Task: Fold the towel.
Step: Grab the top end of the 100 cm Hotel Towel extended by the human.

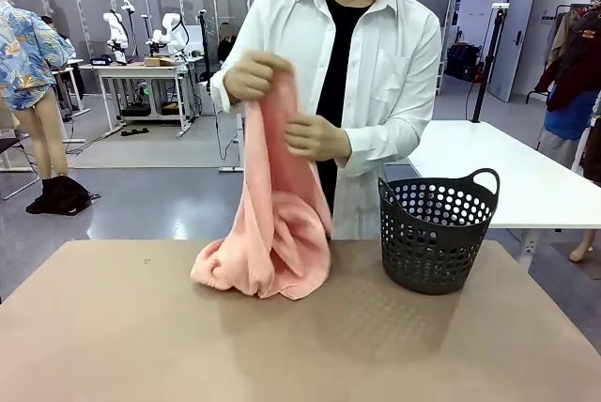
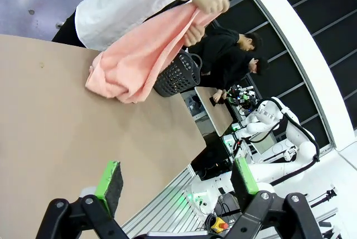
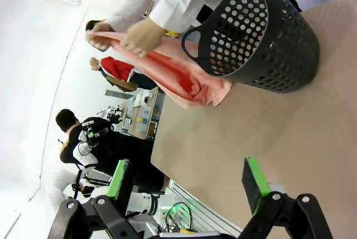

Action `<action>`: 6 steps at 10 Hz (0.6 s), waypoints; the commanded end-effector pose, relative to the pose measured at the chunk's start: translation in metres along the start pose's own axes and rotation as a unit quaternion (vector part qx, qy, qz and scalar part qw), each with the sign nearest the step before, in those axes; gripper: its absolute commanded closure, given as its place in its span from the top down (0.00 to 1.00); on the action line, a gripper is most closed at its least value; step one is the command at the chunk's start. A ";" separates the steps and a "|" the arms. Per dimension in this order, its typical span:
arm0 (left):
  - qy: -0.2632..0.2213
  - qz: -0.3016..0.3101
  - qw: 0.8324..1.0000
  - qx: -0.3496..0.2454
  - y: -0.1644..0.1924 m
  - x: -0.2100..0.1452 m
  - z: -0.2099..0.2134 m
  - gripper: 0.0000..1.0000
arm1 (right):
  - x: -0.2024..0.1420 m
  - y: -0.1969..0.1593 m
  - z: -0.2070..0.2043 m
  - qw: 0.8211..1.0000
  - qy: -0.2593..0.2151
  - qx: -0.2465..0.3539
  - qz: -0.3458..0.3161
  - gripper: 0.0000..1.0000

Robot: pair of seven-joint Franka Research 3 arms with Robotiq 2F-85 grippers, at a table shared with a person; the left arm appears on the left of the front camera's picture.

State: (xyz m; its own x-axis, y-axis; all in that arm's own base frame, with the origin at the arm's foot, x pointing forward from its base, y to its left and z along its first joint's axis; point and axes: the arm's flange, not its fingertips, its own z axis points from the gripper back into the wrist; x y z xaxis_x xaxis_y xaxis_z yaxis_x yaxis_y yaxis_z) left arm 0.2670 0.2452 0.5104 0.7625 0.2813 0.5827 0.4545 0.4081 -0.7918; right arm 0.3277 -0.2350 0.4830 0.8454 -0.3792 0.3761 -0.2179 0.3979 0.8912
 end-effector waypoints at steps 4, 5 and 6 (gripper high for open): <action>-0.006 -0.006 1.000 -0.010 0.000 0.002 0.001 1.00 | 0.001 0.001 0.000 1.000 -0.002 0.005 0.005 1.00; -0.006 -0.006 1.000 -0.010 0.000 0.002 0.001 1.00 | 0.001 0.001 0.000 1.000 -0.002 0.005 0.005 1.00; -0.006 -0.006 1.000 -0.010 0.000 0.002 0.001 1.00 | 0.001 0.001 0.000 1.000 -0.002 0.005 0.005 1.00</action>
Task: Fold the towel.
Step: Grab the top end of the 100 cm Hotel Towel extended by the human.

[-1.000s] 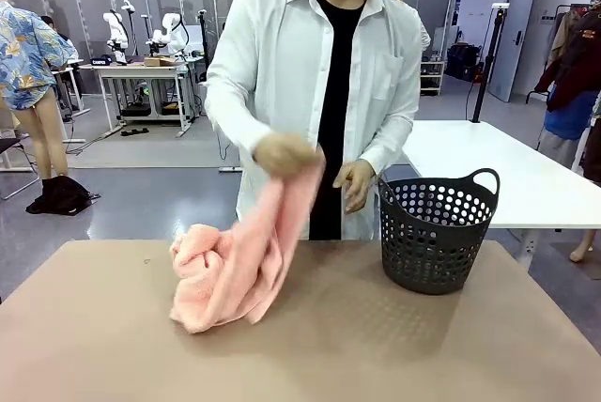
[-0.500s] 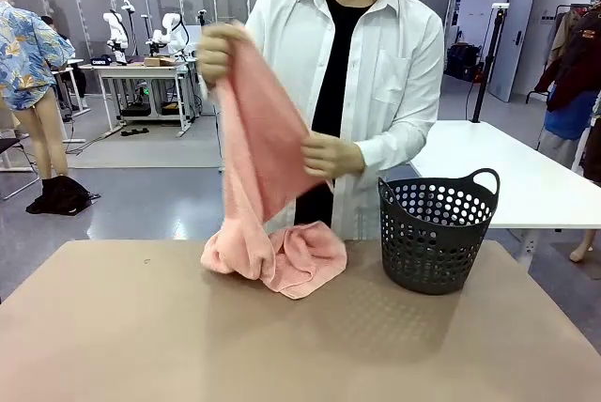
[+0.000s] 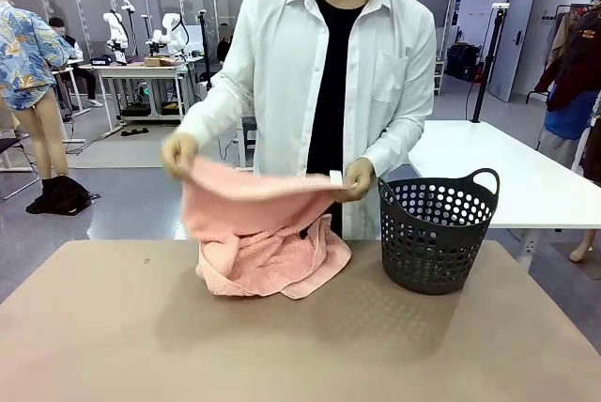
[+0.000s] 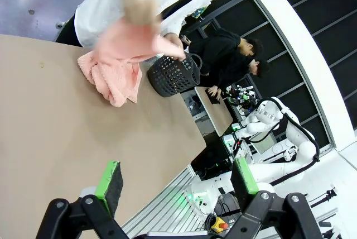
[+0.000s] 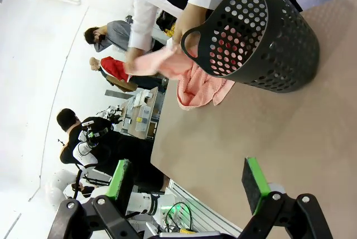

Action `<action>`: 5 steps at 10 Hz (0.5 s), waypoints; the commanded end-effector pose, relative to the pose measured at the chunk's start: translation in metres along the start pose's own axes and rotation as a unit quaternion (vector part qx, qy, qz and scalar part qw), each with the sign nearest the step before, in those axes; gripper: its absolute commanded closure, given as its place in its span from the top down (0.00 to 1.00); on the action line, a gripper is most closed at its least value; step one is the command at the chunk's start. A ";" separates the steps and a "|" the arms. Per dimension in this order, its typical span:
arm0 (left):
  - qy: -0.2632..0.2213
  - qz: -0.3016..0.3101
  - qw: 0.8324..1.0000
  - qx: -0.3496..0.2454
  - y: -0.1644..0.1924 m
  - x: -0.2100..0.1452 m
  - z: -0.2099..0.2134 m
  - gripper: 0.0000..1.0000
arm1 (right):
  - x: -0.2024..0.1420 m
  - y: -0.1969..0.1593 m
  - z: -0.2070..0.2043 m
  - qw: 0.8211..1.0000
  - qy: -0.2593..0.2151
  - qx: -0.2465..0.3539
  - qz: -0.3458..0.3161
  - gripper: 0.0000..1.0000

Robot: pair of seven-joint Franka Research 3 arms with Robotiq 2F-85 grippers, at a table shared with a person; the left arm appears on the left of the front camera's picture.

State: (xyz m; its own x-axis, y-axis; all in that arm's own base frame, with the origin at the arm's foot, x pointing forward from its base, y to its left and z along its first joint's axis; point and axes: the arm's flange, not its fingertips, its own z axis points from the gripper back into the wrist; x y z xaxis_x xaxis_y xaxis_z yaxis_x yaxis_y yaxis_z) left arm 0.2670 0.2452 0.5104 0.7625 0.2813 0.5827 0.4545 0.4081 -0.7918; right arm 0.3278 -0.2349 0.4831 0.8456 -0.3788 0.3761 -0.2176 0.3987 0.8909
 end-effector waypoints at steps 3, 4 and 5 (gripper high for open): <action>-0.006 -0.006 1.000 -0.010 0.000 0.002 0.001 1.00 | 0.001 0.000 0.001 1.000 -0.002 0.005 0.005 1.00; -0.006 -0.006 1.000 -0.010 0.000 0.002 0.001 1.00 | 0.001 0.000 0.001 1.000 -0.002 0.005 0.005 1.00; -0.006 -0.006 1.000 -0.010 0.000 0.002 0.001 1.00 | 0.001 0.000 0.001 1.000 -0.002 0.005 0.005 1.00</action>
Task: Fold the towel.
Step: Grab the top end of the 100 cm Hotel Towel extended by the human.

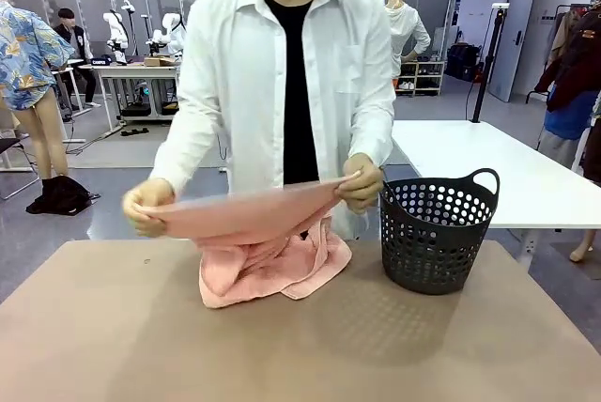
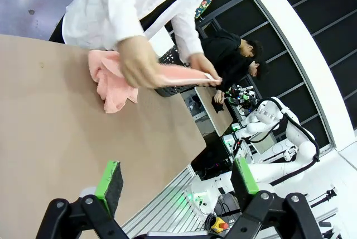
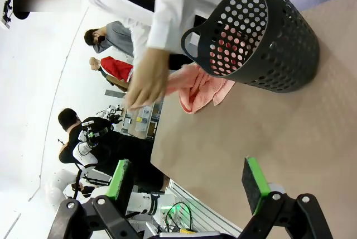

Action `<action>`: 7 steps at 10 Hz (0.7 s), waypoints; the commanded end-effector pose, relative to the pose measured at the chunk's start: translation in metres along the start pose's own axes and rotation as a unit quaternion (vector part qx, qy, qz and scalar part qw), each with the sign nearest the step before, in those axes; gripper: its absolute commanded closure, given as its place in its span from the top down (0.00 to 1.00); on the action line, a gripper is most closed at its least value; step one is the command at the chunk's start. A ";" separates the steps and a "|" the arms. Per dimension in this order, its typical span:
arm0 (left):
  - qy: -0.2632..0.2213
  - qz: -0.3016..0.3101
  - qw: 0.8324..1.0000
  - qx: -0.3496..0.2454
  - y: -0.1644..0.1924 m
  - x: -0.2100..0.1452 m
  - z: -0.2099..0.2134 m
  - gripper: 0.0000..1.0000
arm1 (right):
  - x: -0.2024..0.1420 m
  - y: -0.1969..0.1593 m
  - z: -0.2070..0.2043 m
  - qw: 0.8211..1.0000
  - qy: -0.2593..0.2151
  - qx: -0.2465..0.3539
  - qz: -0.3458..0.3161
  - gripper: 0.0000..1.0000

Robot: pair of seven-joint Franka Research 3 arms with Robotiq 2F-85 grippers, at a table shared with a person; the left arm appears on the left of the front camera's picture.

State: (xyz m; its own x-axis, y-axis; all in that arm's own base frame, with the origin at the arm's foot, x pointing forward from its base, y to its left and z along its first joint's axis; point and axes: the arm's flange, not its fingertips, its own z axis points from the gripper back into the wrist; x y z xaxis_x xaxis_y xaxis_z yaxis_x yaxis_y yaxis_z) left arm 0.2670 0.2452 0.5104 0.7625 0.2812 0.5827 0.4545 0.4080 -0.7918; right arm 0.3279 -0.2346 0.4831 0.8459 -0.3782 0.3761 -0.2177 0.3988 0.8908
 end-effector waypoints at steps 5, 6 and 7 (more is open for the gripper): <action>-0.006 -0.006 1.000 -0.010 0.000 0.002 0.001 1.00 | 0.001 0.000 0.001 1.000 -0.002 0.005 0.005 1.00; -0.006 -0.006 1.000 -0.010 0.000 0.002 0.001 1.00 | 0.001 0.000 0.001 1.000 -0.002 0.005 0.005 1.00; -0.006 -0.006 1.000 -0.010 0.000 0.002 0.001 1.00 | 0.001 0.000 0.001 1.000 -0.002 0.005 0.005 1.00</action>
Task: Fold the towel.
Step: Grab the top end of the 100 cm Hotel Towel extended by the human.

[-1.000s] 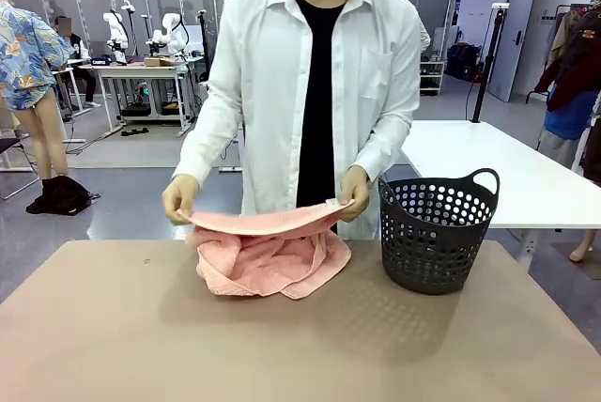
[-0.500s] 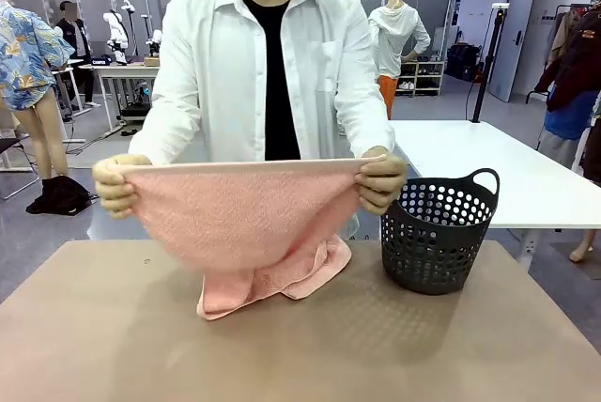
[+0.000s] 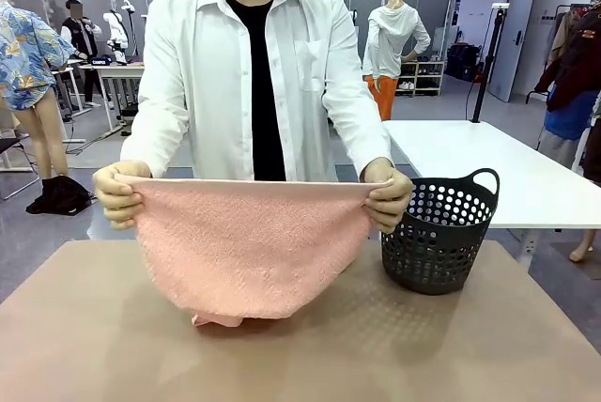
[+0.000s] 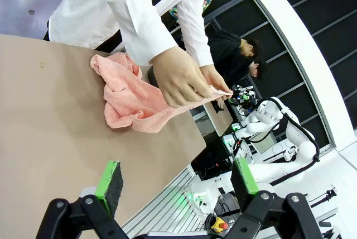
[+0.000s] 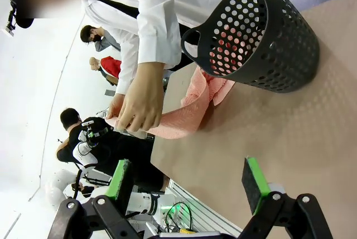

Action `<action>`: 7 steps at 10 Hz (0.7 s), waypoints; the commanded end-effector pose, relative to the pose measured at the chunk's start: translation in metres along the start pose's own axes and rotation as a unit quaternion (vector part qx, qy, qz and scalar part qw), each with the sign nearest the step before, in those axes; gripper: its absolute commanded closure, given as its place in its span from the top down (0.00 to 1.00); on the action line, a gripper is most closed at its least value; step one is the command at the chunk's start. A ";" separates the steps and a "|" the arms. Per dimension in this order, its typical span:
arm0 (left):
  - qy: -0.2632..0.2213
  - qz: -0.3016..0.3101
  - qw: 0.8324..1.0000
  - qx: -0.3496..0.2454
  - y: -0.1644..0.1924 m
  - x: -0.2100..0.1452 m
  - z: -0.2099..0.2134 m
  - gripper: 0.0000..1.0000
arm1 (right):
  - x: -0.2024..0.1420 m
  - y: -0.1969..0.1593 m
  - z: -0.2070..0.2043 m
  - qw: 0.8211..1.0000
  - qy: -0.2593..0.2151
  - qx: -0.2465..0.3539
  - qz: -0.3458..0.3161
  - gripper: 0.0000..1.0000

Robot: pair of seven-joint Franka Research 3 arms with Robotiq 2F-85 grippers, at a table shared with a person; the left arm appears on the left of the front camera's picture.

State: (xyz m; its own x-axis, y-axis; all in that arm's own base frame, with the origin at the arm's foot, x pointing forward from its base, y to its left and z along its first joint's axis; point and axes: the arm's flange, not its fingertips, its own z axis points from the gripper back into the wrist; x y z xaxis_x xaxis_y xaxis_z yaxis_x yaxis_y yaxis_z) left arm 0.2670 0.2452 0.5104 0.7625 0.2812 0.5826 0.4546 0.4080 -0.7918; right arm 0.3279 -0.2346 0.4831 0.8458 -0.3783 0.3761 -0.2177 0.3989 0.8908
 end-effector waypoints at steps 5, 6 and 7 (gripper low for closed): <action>-0.006 -0.006 1.000 -0.010 0.000 0.002 0.001 1.00 | 0.001 0.000 0.001 1.000 -0.002 0.005 0.005 1.00; 0.000 0.000 1.000 0.000 0.000 0.000 0.000 1.00 | 0.000 0.000 0.000 1.000 0.000 0.000 0.000 1.00; 0.043 -0.059 0.997 0.015 -0.035 0.015 -0.007 1.00 | 0.008 0.037 0.005 0.996 0.004 -0.012 0.090 1.00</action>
State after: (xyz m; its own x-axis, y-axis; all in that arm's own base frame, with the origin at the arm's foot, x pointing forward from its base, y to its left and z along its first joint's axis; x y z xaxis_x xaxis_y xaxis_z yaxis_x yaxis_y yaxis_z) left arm 0.2688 0.2397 0.5191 0.7565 0.2479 0.6052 0.4773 0.4234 -0.7700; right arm 0.3286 -0.2332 0.4935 0.8338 -0.3554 0.4224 -0.2601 0.4220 0.8685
